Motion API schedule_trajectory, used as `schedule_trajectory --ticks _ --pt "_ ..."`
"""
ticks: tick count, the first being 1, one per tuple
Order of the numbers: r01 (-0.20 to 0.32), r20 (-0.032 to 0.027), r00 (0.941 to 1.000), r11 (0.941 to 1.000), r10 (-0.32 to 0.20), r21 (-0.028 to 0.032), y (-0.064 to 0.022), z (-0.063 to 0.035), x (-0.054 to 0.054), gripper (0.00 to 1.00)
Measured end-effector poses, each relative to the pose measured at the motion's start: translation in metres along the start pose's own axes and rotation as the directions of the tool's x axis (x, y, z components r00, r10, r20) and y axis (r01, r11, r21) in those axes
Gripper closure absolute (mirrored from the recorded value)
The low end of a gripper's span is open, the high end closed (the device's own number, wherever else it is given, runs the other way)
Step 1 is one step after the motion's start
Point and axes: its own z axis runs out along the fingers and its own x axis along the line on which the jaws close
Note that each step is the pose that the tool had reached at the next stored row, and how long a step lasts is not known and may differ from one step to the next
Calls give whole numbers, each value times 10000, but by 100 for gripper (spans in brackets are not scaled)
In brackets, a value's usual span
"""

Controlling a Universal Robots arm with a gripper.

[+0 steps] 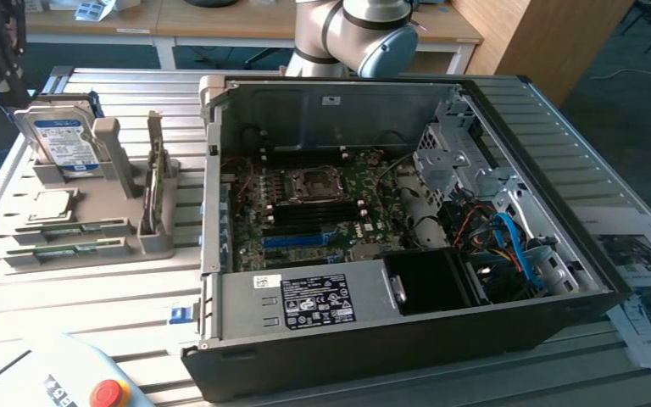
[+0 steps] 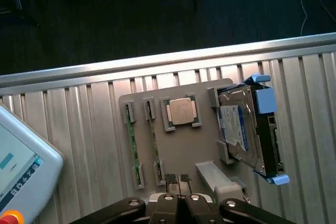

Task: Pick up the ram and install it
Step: 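Pick up the ram and move it above insertion slot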

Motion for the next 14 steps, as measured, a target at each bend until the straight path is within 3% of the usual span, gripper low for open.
schedule_trajectory --ticks 3,9,14 --pt "460 -20 9989 9989 -460 -11 0 0 0 90" --pt "471 -20 9989 9989 -471 -10 0 1 0 90" --pt "834 -36 9965 9965 -835 -20 -1 0 0 90"
